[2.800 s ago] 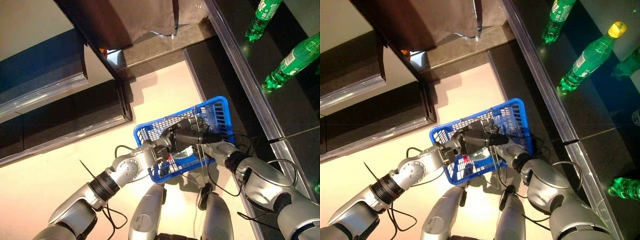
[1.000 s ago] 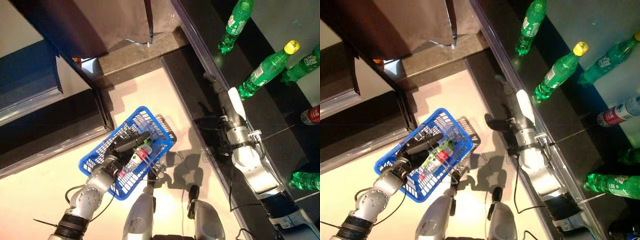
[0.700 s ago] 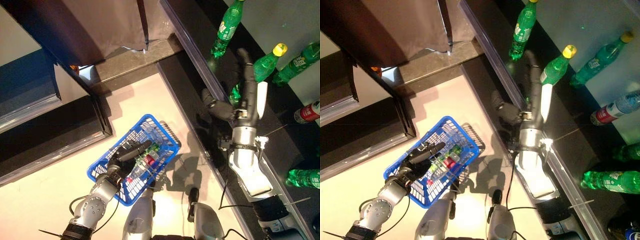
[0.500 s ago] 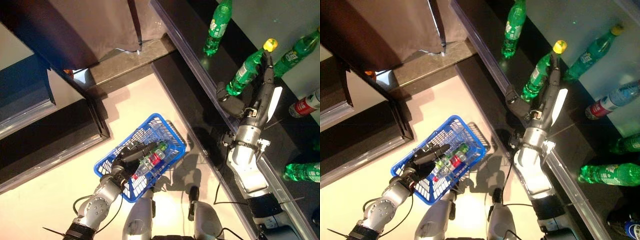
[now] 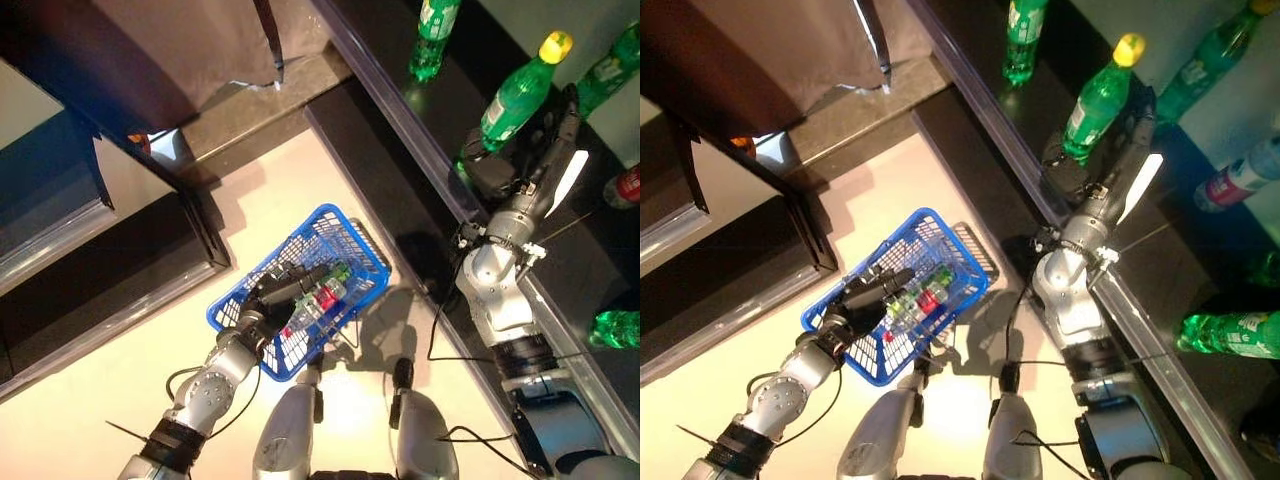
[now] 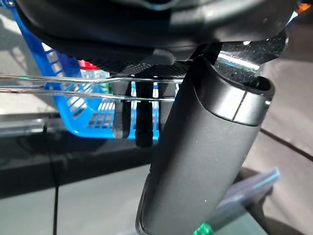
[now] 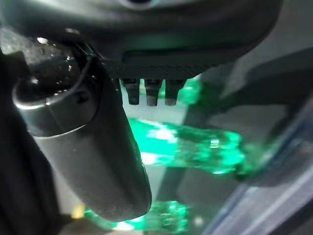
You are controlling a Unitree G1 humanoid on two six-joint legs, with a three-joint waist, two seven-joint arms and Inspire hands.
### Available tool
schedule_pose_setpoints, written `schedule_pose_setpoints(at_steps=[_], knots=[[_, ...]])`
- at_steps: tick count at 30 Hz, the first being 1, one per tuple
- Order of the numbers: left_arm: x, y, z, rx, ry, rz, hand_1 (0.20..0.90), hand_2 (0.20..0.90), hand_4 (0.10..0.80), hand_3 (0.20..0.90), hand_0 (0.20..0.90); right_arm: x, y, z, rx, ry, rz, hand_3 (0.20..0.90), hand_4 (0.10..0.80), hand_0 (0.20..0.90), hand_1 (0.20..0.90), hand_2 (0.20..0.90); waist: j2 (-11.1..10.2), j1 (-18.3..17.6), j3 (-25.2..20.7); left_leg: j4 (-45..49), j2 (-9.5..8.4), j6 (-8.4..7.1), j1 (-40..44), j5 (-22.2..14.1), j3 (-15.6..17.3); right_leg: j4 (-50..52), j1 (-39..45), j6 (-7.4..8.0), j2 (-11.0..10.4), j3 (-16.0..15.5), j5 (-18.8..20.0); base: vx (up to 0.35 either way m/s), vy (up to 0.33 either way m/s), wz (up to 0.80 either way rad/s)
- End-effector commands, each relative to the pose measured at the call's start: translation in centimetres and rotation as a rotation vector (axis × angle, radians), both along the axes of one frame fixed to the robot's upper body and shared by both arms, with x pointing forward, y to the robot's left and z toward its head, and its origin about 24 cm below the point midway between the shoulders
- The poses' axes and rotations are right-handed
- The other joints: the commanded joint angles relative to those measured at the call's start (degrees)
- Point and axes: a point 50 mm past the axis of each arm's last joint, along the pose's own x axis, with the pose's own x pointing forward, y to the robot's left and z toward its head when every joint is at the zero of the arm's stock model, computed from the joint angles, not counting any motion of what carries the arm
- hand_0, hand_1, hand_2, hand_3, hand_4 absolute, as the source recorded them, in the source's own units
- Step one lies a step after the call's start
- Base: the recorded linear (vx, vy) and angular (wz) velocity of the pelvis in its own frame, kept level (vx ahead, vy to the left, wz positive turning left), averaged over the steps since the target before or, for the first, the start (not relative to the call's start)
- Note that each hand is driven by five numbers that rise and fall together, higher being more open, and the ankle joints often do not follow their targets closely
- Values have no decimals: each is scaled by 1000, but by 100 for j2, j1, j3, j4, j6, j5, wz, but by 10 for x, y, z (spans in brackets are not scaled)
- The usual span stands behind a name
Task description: Pick up the drink and place into the basket.
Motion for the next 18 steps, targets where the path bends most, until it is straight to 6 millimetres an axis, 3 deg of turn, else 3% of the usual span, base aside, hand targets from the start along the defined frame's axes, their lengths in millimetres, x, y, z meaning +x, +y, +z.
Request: schedule_pose_setpoints(at_steps=[1, 12, 18], knots=[[13, -23, 116, -234, -522, -66, 300, 300, 100, 200, 300, -10, 0, 86, 23, -394, -18, 900, 800, 900, 900, 900, 28, 170, -87, 1041, -336, 244, -119, -868, 42, -170, -249, -469, 129, -6, 598, -38, -24, -1], [13, -21, 112, -245, -509, -54, 300, 300, 100, 200, 300, -6, -5, 106, 116, -460, -27, 900, 800, 900, 900, 900, 93, 265, -60, 933, -351, 255, -477, -756, 78, -207, -666, -428, 110, 16, 727, 2, -14, -4], [13, -21, 115, -239, -497, -60, 300, 300, 100, 200, 300, -3, -21, 127, 182, -506, -79, 900, 800, 900, 900, 900, 128, 370, -60, 922, -379, 259, -679, -727, 33, -185, -846, -418, 101, -61, 733, 3, -50, 1]])
